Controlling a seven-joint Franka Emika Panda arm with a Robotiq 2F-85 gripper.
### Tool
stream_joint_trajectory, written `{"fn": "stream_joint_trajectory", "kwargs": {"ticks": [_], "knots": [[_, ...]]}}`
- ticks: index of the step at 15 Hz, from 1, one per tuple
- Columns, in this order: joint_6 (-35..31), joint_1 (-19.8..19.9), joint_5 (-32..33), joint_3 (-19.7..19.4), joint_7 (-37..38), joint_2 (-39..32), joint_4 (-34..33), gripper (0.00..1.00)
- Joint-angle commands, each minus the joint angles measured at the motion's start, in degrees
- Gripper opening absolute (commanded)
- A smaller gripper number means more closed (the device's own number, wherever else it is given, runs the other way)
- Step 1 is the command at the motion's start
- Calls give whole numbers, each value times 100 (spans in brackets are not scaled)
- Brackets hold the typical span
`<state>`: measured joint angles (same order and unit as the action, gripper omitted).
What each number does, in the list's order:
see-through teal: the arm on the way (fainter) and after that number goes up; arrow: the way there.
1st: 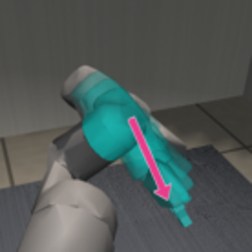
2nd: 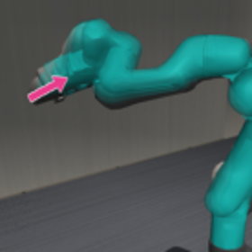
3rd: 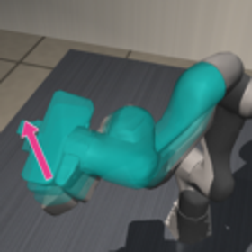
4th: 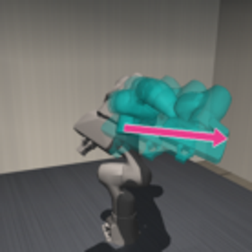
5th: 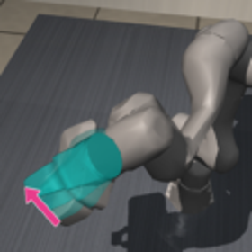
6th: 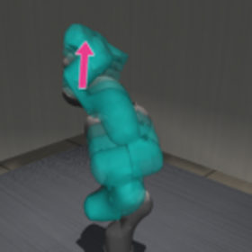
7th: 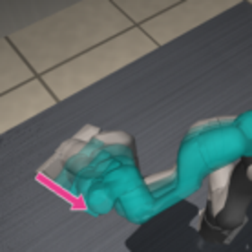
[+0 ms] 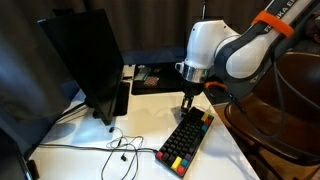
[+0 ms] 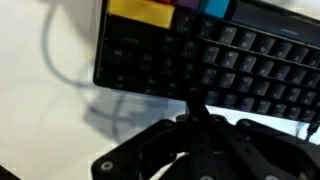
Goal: Press a button on the top right side of the keyboard
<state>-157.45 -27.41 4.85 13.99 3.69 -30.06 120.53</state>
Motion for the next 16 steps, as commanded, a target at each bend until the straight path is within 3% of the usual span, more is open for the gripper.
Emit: {"fn": "stream_joint_trajectory", "kwargs": {"ticks": [1,12,13,14,15,16], "knots": [[-14,-133,171,-115,188,-150,-152,0],[3,-133,157,-121,200,97,-120,2],[-13,-113,146,-109,194,189,-90,14],[-10,-98,139,-105,199,283,-62,15],[11,-87,138,-101,202,374,-46,32],[59,-47,115,-72,172,476,-13,37]]}}
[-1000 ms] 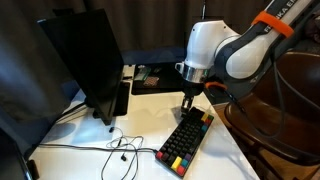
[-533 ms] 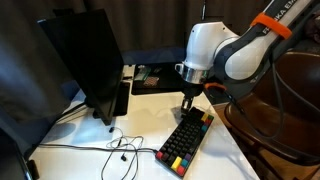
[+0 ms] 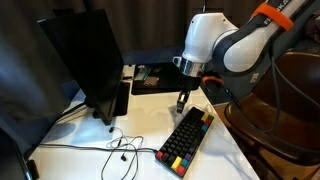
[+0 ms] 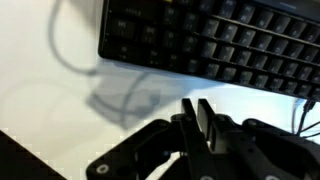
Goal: Press a button on the top right side of the keyboard
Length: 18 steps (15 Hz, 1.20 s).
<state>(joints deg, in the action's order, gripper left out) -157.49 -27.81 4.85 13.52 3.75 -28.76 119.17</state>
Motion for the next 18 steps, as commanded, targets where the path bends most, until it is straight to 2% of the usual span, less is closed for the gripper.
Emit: {"fn": "stream_joint_trajectory", "kwargs": {"ticks": [1,8,9,14,18], "knots": [[107,18,134,-10,114,442,150,45],[1026,316,141,191,-448,1328,485,94],[1167,363,155,207,-547,1504,580,98],[1729,638,55,335,-1223,2389,1096,100],[1685,822,-140,340,-1649,3133,1608,100]]}}
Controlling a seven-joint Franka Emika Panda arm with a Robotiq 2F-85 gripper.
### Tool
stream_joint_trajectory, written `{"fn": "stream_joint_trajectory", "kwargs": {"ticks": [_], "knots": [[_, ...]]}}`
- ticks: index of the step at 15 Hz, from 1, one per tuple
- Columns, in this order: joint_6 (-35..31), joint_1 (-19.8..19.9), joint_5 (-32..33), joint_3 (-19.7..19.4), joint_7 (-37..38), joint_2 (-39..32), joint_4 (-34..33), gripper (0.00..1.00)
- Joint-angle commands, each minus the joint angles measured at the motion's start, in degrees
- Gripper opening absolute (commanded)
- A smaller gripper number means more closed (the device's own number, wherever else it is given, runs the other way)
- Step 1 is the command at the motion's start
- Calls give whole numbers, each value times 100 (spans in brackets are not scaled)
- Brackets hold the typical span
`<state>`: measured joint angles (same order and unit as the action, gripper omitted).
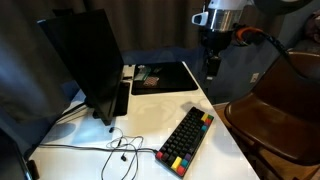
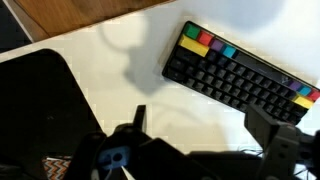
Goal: Press a button on the top right side of the keyboard
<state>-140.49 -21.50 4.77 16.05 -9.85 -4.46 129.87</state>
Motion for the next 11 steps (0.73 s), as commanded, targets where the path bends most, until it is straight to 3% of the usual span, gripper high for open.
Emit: {"fn": "stream_joint_trajectory", "kwargs": {"ticks": [1,5,6,11], "knots": [[-50,223,-185,62,-354,887,667,100],[-160,251,-563,-85,-828,1644,1219,100],[-11,262,-284,-16,-505,1122,767,100],[-31,239,-405,-84,-659,1544,1094,100]]}}
